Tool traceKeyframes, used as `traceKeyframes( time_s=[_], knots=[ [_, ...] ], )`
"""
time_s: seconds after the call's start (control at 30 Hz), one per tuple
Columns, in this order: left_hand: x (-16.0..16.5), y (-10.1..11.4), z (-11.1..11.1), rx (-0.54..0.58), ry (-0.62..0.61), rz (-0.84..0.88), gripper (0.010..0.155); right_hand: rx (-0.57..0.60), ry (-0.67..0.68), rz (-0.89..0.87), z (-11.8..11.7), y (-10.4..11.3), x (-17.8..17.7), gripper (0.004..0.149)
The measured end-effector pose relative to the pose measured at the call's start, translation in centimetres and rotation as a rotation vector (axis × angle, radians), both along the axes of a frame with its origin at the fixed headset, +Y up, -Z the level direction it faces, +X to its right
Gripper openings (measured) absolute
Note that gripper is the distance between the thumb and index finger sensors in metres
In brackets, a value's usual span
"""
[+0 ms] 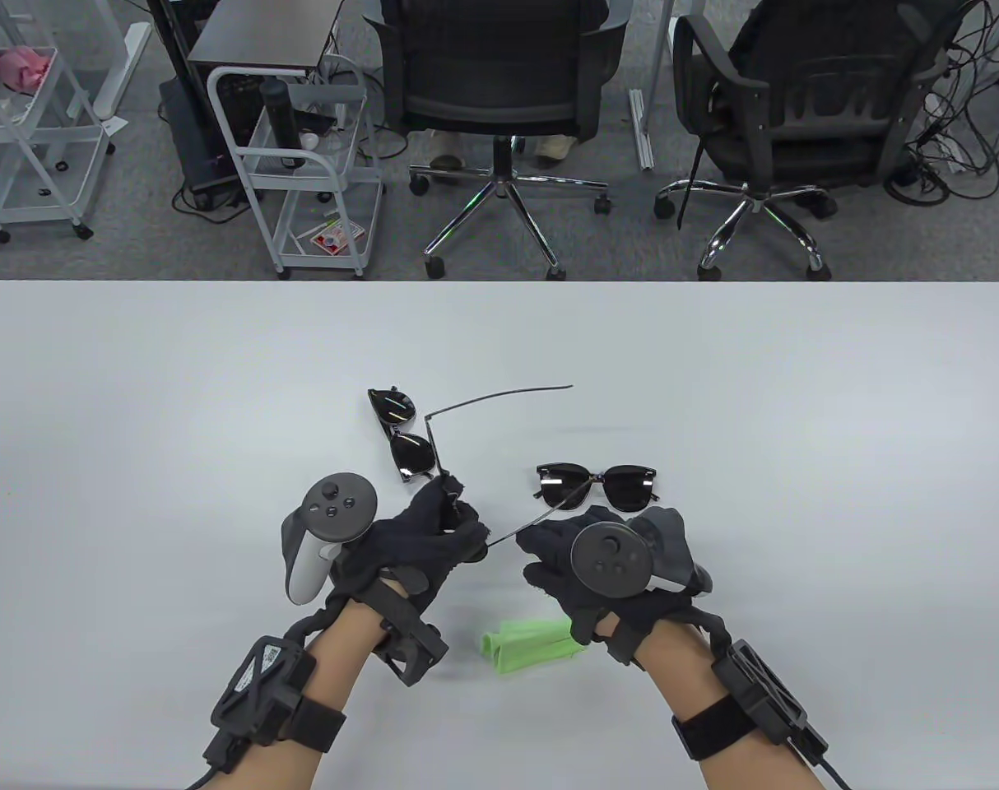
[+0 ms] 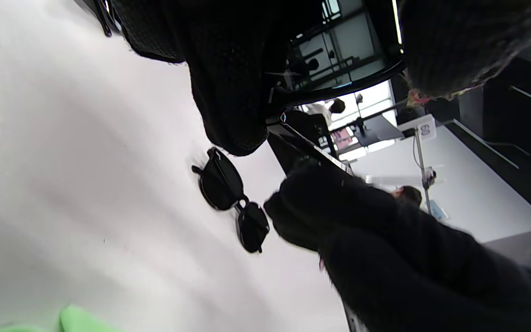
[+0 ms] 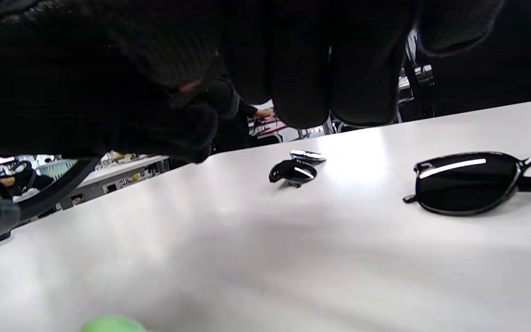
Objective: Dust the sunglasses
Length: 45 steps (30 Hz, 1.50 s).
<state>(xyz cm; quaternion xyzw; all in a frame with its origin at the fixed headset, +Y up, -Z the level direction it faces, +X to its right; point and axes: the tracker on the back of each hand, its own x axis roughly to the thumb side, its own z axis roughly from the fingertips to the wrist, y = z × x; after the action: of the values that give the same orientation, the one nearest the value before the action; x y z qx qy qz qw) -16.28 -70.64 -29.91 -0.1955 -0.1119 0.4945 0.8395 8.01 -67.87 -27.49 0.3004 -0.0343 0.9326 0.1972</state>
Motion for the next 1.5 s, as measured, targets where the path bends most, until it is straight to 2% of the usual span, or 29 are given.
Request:
traceKeyframes(
  time_s=[0.13, 0.27, 0.4, 0.5, 0.57, 0.63, 0.77, 0.83, 0.9, 0.97, 1.03, 1.17, 1.27, 1.33, 1.4, 1.5],
  knots=[
    [2.1, 0.1, 0.8, 0.010, -0.096, -0.022, 0.097, 0.047, 0.021, -0.035, 0.5, 0.3, -0.8, 0.054],
    [2.3, 0.4, 1.0, 0.044, -0.094, -0.068, 0.097, 0.129, -0.003, 0.023, 0.7, 1.0, -0.7, 0.052],
    [1.6, 0.6, 0.8, 0.105, -0.053, -0.175, 0.097, 0.272, -0.084, -0.122, 0.8, 2.5, 1.4, 0.052],
    [1.6, 0.9, 0.8, 0.215, -0.047, -0.345, 0.095, 0.295, -0.124, -0.218, 0.5, 2.8, 3.1, 0.059],
    [1.8, 1.1, 0.9, 0.253, -0.060, -0.399, 0.095, 0.262, -0.174, -0.206, 0.1, 2.3, 3.8, 0.070],
    [2.2, 1.2, 1.0, 0.281, -0.079, -0.423, 0.094, 0.166, -0.238, -0.186, -0.7, 1.1, 4.6, 0.079],
    [2.9, 1.5, 1.4, 0.331, -0.112, -0.459, 0.093, -0.055, -0.272, -0.347, -1.5, -0.9, 5.0, 0.077],
    [3.1, 1.5, 1.6, 0.343, -0.116, -0.474, 0.093, -0.144, -0.232, -0.407, -1.6, -1.3, 4.6, 0.070],
    [3.5, 1.5, 1.7, 0.347, -0.140, -0.481, 0.093, -0.244, -0.109, -0.476, -1.6, -1.6, 3.3, 0.065],
    [3.7, 1.4, 1.9, 0.347, -0.153, -0.479, 0.093, -0.296, -0.024, -0.510, -1.5, -1.6, 2.4, 0.064],
    [3.7, 1.6, 2.0, 0.354, -0.147, -0.467, 0.093, -0.317, -0.015, -0.533, -1.4, -1.4, 2.0, 0.065],
    [3.3, 1.9, 1.8, 0.372, -0.122, -0.481, 0.091, -0.271, -0.120, -0.606, -1.6, -0.9, 3.9, 0.060],
    [3.0, 1.9, 1.7, 0.441, -0.096, -0.600, 0.089, -0.117, -0.275, -0.715, -1.3, 0.2, 6.2, 0.060],
    [3.3, 2.1, 1.9, 0.531, -0.087, -0.725, 0.088, -0.031, -0.290, -0.728, -1.1, 0.9, 6.7, 0.062],
    [3.9, 2.4, 2.3, 0.647, -0.095, -0.888, 0.088, 0.041, -0.228, -0.588, -0.8, 1.6, 6.0, 0.063],
    [5.0, 2.6, 3.1, 0.773, -0.091, -1.010, 0.090, 0.120, -0.150, -0.351, -0.3, 1.6, 3.9, 0.063]
  ],
)
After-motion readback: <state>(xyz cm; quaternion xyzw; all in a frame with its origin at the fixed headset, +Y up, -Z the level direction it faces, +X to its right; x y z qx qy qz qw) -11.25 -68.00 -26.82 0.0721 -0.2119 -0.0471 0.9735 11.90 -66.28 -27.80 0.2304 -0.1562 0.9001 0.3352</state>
